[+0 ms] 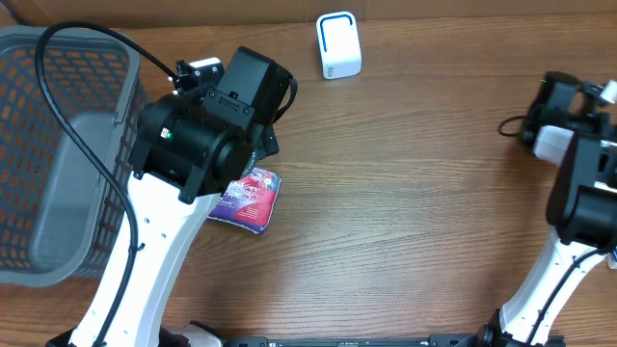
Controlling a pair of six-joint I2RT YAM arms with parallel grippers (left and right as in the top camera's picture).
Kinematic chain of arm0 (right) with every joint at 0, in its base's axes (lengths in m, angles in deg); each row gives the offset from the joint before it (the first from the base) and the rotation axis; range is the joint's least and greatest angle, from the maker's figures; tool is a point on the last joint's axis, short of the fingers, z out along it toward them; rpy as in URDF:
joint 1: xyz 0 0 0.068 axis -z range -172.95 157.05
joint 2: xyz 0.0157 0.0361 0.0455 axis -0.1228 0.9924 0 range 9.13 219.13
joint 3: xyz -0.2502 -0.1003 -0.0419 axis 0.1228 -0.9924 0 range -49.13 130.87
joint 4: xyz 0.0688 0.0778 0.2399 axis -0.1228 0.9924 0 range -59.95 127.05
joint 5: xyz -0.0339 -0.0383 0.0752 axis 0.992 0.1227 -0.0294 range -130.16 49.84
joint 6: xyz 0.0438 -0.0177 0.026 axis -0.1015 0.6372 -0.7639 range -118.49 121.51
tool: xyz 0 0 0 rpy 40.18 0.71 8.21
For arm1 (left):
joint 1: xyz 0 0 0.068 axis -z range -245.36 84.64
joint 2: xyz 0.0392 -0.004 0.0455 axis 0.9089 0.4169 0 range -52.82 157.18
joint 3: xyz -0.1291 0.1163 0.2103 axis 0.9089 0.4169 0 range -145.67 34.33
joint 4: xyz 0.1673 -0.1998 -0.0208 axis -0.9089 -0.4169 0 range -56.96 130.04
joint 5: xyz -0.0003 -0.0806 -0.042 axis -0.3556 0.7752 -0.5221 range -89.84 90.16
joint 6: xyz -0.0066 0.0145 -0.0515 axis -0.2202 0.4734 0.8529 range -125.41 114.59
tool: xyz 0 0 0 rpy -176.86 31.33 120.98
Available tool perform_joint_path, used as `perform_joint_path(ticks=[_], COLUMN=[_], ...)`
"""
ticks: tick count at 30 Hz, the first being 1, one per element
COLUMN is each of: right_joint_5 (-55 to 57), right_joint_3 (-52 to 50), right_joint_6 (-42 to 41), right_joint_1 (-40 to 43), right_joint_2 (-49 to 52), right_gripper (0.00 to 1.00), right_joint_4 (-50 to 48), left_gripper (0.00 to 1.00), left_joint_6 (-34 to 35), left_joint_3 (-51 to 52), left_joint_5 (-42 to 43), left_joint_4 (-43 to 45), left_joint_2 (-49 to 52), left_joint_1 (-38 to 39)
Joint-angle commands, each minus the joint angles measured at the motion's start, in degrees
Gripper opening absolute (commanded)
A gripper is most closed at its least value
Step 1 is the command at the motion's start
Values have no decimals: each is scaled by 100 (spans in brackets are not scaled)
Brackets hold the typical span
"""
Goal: Scan the item barcode
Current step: 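Swing the right gripper to the right table edge and release the tube, then move the right gripper to the red Carefree pack and grasp it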
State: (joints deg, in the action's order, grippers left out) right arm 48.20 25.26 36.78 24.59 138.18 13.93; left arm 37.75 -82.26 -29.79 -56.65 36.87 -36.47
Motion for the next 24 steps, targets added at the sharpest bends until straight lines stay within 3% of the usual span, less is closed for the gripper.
perform_joint_path(ticks=[1, 6, 10, 15, 19, 22, 24], right_joint_5=[160, -122, -1027, -2131, -2404, -2938, -4124], right_joint_3=[52, 619, 1178, 1797, 2520, 2968, 3121], right_joint_6=[-129, 1808, 2057, 826, -487, -1639, -2603], right_joint_1=[15, -470, -955, -1493, -1637, -1615, -1491], right_joint_2=[-317, -317, -315, -315, -332, -551, -870], right_gripper=[100, 100, 100, 100, 100, 100, 100], right_joint_4=[-669, -3088, -2813, -459, 1462, 3613, 5473], left_gripper=[100, 100, 99, 100, 100, 100, 100], left_joint_6=[59, 59, 59, 59, 59, 59, 59], left_joint_3=[-2, -2, -2, -2, -2, -2, -2], left_joint_5=[-2, -2, -2, -2, -2, -2, -2], left_joint_4=[-11, -11, -11, -11, -11, -11, -11], left_joint_2=[2, 2, 2, 2, 2, 2, 2], left_joint_1=[28, 28, 28, 28, 28, 28, 28])
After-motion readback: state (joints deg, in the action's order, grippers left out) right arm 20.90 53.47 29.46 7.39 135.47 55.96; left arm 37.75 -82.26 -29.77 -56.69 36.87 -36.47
